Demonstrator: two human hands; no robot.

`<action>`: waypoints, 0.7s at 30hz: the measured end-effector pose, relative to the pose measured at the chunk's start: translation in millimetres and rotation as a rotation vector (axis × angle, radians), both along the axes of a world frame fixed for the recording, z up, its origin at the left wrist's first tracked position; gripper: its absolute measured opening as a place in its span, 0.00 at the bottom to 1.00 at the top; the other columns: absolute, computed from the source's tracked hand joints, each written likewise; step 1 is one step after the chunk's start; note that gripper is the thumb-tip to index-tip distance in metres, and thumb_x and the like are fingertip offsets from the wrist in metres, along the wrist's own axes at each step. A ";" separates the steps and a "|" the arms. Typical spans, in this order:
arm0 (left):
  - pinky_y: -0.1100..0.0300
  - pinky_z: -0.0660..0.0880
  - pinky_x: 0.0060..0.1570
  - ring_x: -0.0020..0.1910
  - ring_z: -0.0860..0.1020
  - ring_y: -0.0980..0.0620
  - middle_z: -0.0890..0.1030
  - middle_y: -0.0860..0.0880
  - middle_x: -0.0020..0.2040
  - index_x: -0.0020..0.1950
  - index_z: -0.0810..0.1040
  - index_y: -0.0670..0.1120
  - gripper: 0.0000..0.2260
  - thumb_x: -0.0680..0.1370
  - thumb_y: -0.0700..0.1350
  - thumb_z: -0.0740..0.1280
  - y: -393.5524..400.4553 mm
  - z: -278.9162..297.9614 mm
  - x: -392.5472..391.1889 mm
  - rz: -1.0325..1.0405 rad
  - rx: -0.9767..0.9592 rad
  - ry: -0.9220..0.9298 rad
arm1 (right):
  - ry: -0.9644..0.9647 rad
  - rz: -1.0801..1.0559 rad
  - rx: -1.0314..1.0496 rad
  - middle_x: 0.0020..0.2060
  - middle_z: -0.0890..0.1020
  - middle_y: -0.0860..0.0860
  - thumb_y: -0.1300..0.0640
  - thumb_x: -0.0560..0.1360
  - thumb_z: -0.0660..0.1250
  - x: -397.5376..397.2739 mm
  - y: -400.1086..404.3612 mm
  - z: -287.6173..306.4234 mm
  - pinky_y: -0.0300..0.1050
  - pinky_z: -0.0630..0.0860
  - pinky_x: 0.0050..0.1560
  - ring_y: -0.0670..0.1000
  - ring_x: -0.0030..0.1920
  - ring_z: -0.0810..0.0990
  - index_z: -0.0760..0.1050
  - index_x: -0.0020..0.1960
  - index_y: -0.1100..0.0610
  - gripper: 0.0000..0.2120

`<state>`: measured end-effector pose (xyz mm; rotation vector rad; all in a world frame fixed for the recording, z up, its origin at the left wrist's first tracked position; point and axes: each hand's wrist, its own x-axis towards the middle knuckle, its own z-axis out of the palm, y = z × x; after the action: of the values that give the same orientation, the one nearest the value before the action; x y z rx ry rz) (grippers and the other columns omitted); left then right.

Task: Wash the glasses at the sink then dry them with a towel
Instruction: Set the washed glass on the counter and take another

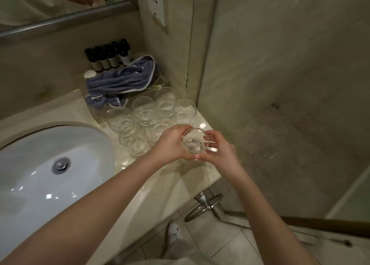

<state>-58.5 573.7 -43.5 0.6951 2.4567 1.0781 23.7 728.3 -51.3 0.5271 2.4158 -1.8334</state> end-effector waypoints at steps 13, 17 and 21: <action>0.56 0.73 0.54 0.55 0.76 0.44 0.77 0.42 0.57 0.67 0.75 0.41 0.38 0.59 0.45 0.83 37.3 -10.7 -23.1 0.034 -0.152 0.083 | -0.020 0.024 0.142 0.51 0.77 0.47 0.65 0.63 0.79 -31.7 29.6 -13.1 0.47 0.77 0.59 0.48 0.52 0.79 0.70 0.65 0.58 0.34; 0.58 0.70 0.55 0.58 0.76 0.45 0.77 0.43 0.61 0.69 0.72 0.41 0.40 0.61 0.45 0.82 40.9 -10.8 -21.6 0.057 -0.168 0.089 | -0.019 0.034 0.147 0.47 0.76 0.42 0.66 0.63 0.79 -34.0 32.5 -12.6 0.47 0.77 0.59 0.47 0.51 0.78 0.70 0.65 0.59 0.34; 0.58 0.69 0.56 0.60 0.75 0.45 0.76 0.43 0.63 0.70 0.71 0.41 0.39 0.63 0.47 0.82 40.2 -10.5 -18.5 0.045 -0.177 0.096 | -0.028 0.053 0.182 0.52 0.78 0.49 0.64 0.63 0.80 -33.4 33.7 -14.4 0.51 0.77 0.59 0.51 0.54 0.80 0.70 0.65 0.58 0.34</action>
<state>-77.0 613.9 -54.0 0.6524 2.6221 0.8471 -9.7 762.0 -65.7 0.4915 2.5660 -1.5852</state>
